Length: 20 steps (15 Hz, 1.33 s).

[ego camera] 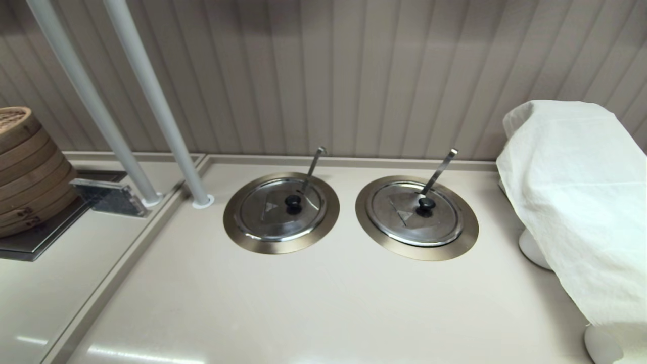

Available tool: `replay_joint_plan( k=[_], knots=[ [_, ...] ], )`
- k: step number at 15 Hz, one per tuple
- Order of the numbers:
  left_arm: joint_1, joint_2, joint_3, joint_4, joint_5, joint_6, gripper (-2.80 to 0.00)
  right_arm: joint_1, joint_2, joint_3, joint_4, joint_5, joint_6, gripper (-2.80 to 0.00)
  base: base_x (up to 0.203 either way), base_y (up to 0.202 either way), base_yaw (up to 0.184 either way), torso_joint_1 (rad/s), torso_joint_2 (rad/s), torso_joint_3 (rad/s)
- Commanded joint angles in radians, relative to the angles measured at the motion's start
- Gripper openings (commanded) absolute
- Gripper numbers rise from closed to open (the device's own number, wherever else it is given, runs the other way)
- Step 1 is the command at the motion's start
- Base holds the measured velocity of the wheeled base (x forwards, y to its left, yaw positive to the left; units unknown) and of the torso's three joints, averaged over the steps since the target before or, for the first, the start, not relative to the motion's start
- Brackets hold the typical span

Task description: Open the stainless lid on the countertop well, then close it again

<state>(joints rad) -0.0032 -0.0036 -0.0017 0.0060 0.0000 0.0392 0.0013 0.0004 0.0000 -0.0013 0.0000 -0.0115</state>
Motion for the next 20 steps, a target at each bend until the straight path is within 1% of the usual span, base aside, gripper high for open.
replay_joint_plan(
  k=[1,4,20],
  knots=[
    [0.0,0.004,0.0,0.0,0.0,-0.004,-2.8,0.0,0.001,0.0,0.0,0.0,0.0,-2.8,0.0,0.0,0.0,0.0,0.0,0.0],
    [0.0,0.004,0.0,0.0,0.0,-0.021,-2.8,0.0,0.001,0.0,0.0,0.0,0.0,-2.8,0.0,0.0,0.0,0.0,0.0,0.0],
    [0.0,0.004,0.0,0.0,0.0,-0.021,-2.8,0.0,0.001,0.0,0.0,0.0,0.001,-2.8,0.0,0.0,0.0,0.0,0.0,0.0]
  ],
)
